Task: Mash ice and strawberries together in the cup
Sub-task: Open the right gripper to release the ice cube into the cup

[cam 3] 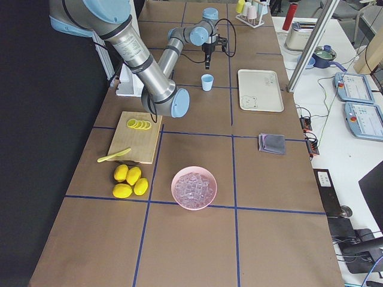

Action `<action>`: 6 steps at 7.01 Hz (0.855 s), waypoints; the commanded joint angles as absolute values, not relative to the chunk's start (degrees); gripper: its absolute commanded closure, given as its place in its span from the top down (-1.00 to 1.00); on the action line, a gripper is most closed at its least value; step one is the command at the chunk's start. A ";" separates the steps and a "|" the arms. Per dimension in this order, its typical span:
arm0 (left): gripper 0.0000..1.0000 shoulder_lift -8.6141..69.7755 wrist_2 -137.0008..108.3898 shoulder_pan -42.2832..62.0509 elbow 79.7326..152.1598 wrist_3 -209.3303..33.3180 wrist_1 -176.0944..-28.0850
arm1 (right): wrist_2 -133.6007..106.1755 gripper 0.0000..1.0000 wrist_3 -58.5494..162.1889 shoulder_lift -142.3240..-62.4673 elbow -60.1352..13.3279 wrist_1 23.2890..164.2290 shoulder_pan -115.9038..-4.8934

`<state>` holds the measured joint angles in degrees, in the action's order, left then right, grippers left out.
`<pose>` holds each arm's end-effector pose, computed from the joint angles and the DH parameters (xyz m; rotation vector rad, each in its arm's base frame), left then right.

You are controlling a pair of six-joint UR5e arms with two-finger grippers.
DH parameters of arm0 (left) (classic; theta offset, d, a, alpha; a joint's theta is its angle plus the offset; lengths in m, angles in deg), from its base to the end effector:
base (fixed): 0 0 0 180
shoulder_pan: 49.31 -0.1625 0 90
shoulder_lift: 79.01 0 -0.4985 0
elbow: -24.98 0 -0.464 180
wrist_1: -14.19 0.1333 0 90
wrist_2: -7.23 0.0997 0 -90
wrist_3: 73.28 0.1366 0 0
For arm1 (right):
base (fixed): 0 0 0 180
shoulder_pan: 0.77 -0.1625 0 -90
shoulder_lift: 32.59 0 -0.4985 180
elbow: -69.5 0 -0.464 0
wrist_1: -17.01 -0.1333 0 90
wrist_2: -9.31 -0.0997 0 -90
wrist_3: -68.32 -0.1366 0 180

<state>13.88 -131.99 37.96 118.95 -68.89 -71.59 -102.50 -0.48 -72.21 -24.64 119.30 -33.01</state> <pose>-0.0018 -0.5903 0.6895 0.0557 0.8589 0.1363 -0.6431 -0.5032 0.1294 0.0029 -0.8129 0.0417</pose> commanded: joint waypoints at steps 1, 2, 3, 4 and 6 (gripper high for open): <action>1.00 13.89 -131.99 37.96 118.93 -68.88 -71.59 | -102.14 -1.00 -0.15 -72.05 -19.29 115.28 -32.67; 1.00 13.89 -131.99 37.96 118.84 -68.88 -71.59 | -102.22 -1.00 -0.23 -72.05 -19.35 115.27 -32.32; 1.00 13.89 -131.99 37.96 118.84 -68.88 -71.59 | -102.22 -1.00 -0.49 -72.31 -19.44 115.53 -31.62; 1.00 13.89 -131.99 37.79 118.76 -68.88 -71.59 | -102.22 -1.00 -0.50 -72.40 -19.53 115.62 -31.53; 1.00 13.89 -131.99 37.79 118.76 -68.88 -71.59 | -102.31 -0.85 -0.50 -72.58 -19.62 115.63 -31.53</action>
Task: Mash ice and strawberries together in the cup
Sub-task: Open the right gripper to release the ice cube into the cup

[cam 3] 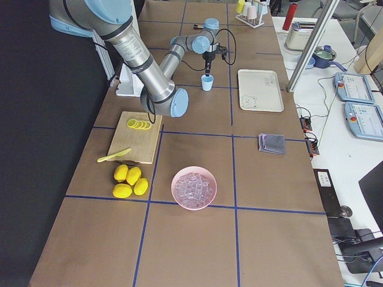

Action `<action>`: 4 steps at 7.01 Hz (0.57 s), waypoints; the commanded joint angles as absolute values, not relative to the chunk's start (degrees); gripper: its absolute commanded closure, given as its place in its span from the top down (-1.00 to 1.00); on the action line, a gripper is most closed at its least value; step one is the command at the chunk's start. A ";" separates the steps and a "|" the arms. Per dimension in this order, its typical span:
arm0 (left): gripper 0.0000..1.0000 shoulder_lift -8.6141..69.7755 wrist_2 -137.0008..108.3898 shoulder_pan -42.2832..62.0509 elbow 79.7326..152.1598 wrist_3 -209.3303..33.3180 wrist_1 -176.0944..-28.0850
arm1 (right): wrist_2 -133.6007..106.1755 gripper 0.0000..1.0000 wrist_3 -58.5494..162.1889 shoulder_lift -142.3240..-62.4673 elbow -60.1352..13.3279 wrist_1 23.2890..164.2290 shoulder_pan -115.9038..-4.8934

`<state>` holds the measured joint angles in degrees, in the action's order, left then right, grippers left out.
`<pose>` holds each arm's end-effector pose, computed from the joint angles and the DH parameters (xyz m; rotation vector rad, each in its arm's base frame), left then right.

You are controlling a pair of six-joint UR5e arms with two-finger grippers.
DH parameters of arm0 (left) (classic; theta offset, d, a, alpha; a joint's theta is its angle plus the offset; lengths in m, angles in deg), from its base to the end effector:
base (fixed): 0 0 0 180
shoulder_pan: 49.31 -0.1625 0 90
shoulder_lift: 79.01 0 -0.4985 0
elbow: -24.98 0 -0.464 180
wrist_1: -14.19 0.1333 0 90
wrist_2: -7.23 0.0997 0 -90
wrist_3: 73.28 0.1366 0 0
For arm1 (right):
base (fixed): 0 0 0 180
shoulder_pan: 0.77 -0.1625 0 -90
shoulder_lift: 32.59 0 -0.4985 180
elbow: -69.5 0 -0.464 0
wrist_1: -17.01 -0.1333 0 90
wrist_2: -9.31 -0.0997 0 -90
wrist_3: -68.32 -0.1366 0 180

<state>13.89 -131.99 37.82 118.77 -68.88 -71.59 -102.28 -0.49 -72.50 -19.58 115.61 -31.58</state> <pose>-0.0003 -0.5903 0.6911 0.0519 0.8590 0.1375 -0.6824 -0.5037 0.1629 -0.0177 -0.7863 0.0258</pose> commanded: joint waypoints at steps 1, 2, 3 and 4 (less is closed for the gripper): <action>1.00 13.89 -131.99 37.79 118.76 -68.88 -71.59 | -102.31 -0.62 -0.50 -72.58 -19.62 115.63 -31.53; 1.00 13.89 -131.99 37.79 118.76 -68.88 -71.59 | -102.31 -0.49 -0.50 -72.58 -19.62 115.63 -31.53; 1.00 13.89 -131.99 37.79 118.76 -68.88 -71.59 | -102.40 -0.13 -0.50 -72.40 -19.62 115.63 -31.53; 1.00 13.89 -131.99 37.79 118.67 -68.88 -71.59 | -102.40 0.06 -0.58 -72.40 -19.62 115.63 -31.53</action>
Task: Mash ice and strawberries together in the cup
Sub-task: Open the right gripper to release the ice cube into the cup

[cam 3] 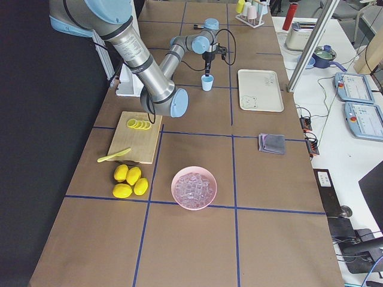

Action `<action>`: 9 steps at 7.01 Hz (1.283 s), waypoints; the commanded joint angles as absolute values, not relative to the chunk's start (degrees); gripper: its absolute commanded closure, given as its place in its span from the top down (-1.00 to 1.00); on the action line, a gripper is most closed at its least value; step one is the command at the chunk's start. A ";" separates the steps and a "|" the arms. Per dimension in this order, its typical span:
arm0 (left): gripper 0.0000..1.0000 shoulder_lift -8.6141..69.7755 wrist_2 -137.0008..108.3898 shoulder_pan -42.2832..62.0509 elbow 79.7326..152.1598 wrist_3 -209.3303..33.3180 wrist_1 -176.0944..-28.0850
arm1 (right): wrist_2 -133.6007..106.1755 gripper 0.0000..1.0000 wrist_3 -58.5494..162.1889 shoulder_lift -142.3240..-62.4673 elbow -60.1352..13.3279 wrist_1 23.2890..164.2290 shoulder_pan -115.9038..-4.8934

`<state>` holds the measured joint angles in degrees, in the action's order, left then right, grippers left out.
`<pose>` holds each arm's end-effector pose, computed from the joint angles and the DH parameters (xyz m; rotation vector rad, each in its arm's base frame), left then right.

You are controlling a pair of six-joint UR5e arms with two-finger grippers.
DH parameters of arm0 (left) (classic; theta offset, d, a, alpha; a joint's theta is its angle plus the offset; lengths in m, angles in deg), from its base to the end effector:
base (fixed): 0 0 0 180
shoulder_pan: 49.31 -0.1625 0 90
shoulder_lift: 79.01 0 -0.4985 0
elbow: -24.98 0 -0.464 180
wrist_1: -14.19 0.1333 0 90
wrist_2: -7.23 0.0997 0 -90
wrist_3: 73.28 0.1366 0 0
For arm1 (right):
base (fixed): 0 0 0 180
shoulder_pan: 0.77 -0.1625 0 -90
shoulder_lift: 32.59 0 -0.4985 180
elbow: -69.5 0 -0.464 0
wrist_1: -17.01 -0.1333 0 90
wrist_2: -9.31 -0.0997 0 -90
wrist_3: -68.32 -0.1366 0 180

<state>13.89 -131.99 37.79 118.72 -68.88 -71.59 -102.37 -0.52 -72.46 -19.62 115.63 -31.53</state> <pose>0.0000 -0.5902 0.6916 0.0509 0.8590 0.1376 -0.6827 -0.5027 0.1620 -0.0191 -0.7878 0.0247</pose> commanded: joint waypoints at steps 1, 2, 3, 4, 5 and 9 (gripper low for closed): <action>1.00 13.97 -131.99 37.79 118.67 -68.88 -71.59 | -102.31 0.18 -0.59 -72.49 -19.70 115.63 -31.53; 1.00 13.97 -131.99 37.79 118.76 -68.88 -71.59 | -102.31 0.45 -0.59 -72.58 -19.97 115.63 -31.62; 1.00 13.97 -131.90 37.79 118.67 -68.88 -71.59 | -102.31 0.71 -0.59 -72.49 -20.06 115.63 -31.53; 1.00 13.97 -131.90 37.70 118.58 -68.88 -71.59 | -102.31 0.97 -0.59 -72.40 -20.06 115.63 -31.53; 1.00 13.97 -131.90 37.70 118.49 -68.88 -71.59 | -102.40 0.99 -0.59 -72.40 -20.84 115.71 -31.53; 1.00 13.97 -131.99 37.70 118.58 -68.88 -71.59 | -103.36 0.99 4.21 -87.61 -47.55 127.39 -39.58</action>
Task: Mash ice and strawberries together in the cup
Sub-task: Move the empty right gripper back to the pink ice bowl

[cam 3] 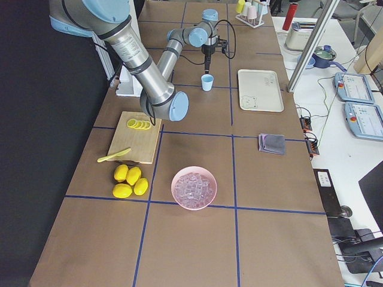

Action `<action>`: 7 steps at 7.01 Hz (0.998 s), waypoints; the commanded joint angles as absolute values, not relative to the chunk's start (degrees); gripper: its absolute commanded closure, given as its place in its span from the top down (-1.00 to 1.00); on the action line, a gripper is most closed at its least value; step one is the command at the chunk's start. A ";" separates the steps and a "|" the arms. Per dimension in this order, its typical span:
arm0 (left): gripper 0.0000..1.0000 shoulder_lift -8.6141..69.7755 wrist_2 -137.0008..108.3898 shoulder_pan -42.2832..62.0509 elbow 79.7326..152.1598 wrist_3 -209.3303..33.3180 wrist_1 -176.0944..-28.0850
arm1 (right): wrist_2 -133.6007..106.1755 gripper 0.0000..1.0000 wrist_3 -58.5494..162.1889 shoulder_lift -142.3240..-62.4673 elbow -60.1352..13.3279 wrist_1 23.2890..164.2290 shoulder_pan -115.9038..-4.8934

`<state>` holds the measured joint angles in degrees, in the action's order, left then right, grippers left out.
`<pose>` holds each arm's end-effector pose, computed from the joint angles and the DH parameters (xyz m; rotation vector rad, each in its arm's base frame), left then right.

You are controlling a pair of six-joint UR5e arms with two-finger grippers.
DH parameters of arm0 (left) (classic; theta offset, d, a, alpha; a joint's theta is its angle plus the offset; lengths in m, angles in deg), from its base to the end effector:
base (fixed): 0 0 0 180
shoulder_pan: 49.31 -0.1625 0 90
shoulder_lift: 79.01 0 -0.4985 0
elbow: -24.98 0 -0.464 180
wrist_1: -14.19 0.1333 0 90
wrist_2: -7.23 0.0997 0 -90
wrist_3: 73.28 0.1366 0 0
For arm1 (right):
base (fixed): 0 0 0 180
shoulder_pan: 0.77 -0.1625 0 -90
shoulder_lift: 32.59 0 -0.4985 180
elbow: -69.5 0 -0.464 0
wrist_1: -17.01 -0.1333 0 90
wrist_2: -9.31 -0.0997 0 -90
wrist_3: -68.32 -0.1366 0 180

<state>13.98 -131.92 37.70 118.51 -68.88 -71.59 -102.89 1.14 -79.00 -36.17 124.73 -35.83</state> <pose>0.0009 -0.5910 0.6929 0.0482 0.8579 0.1382 -0.5583 -0.4916 0.1533 0.0223 -0.8050 0.0615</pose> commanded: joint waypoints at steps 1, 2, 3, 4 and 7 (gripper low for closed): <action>1.00 13.97 -131.90 37.70 118.58 -68.88 -71.68 | -105.54 0.99 10.95 -92.92 -53.31 129.75 -45.27; 1.00 13.97 -131.99 37.70 118.84 -68.88 -71.59 | -107.13 0.99 15.37 -97.67 -55.72 131.78 -49.33; 1.00 13.97 -131.99 37.70 119.02 -68.88 -71.68 | -107.75 0.99 20.46 -103.37 -56.35 131.54 -52.85; 1.00 13.97 -131.99 37.70 119.37 -69.06 -71.59 | -107.50 0.99 29.12 -109.95 -56.53 130.14 -56.45; 1.00 13.97 -131.99 37.70 119.55 -69.06 -71.59 | -116.16 0.99 46.57 -124.83 -53.74 119.88 -70.25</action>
<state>13.97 -131.99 37.70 119.46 -69.03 -71.59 -112.32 40.29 -119.44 -55.42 124.24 -65.11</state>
